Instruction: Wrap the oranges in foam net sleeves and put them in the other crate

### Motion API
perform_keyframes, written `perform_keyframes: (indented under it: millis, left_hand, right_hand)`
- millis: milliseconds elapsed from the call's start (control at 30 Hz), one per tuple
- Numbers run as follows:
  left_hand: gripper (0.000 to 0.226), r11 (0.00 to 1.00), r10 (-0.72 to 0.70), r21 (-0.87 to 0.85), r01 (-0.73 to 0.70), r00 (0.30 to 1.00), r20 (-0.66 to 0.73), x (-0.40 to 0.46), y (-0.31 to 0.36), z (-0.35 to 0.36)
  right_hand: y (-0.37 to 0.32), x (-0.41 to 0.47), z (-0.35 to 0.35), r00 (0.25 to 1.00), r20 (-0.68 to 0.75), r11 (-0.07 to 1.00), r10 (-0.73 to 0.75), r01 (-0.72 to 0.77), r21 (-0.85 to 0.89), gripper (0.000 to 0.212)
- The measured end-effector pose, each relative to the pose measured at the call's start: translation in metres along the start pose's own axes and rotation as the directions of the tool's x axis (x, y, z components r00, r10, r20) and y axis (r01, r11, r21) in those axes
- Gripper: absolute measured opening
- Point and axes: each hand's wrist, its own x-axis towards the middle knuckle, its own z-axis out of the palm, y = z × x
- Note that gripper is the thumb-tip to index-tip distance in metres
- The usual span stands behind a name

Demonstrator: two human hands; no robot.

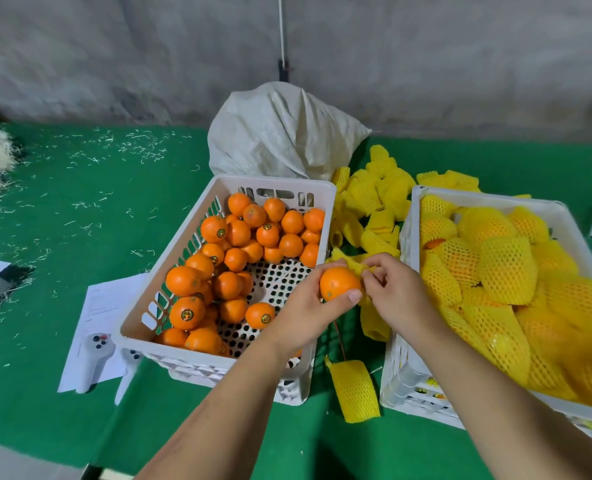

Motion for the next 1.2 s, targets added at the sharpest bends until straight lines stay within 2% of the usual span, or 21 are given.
perform_keyframes:
  millis: [100,200,233,333,400,533,600,667,800,867,1000,1100,1200]
  left_hand:
    - [0.068,1.0,-0.023,-0.011,0.023,0.998,0.051,0.001,0.007,0.007]
    - [0.06,1.0,-0.01,0.006,0.01,1.0,0.03,0.0,0.005,0.018]
    - [0.059,0.999,0.0,0.047,0.0,1.0,0.005,0.0,0.003,0.019]
    - [0.071,0.946,0.077,0.322,-0.04,0.992,-0.105,0.002,-0.005,0.022]
    - [0.078,0.912,0.131,0.407,-0.05,0.976,-0.175,0.002,-0.008,0.025]
    - [0.074,0.946,0.169,0.309,-0.093,0.958,-0.23,0.002,-0.014,0.026]
    - [0.074,0.936,0.2,0.333,-0.115,0.951,-0.234,0.001,-0.015,0.024]
    - [0.071,0.914,0.272,0.377,-0.154,0.919,-0.285,0.0,-0.017,0.023]
    - [0.058,0.964,0.242,0.209,-0.163,0.866,-0.438,-0.001,-0.017,0.019]
    - [0.062,0.959,0.233,0.246,-0.145,0.893,-0.385,0.0,-0.013,0.022]
    - [0.077,0.954,0.173,0.277,-0.11,0.961,-0.215,-0.001,-0.013,0.021]
    - [0.083,0.925,0.187,0.361,-0.121,0.97,-0.154,0.0,-0.015,0.019]
    - [0.083,0.866,0.247,0.479,-0.143,0.955,-0.163,0.002,-0.018,0.023]
  right_hand:
    - [0.003,0.003,0.002,0.999,-0.041,1.0,-0.022,0.021,-0.017,0.011]
    - [0.004,0.004,0.001,0.999,-0.036,0.995,0.009,-0.006,0.099,0.012]
    - [0.005,0.004,0.001,0.999,-0.034,0.99,0.015,-0.01,0.14,0.012]
    - [0.009,0.004,0.001,0.999,-0.03,0.98,0.014,-0.008,0.199,0.008]
    - [0.011,0.003,0.002,1.0,-0.003,0.977,-0.004,0.004,0.215,0.009]
    - [0.016,0.002,0.005,0.998,0.062,0.971,-0.029,0.014,0.238,0.01]
    - [0.015,0.001,0.005,0.995,0.079,0.969,-0.055,0.034,0.246,0.009]
    - [0.014,0.001,0.005,0.995,0.07,0.966,-0.065,0.046,0.253,0.022]
    - [0.014,-0.001,0.006,0.983,0.16,0.99,-0.088,0.069,0.12,0.034]
    - [0.015,-0.001,0.005,0.982,0.167,0.995,-0.093,0.085,0.053,0.034]
    - [0.015,0.0,0.006,0.987,0.124,0.99,-0.099,0.085,0.113,0.029]
    - [0.016,0.002,0.007,0.993,0.084,0.982,-0.081,0.065,0.18,0.022]
    - [0.018,0.002,0.007,0.997,0.039,0.963,-0.067,0.055,0.265,0.02]
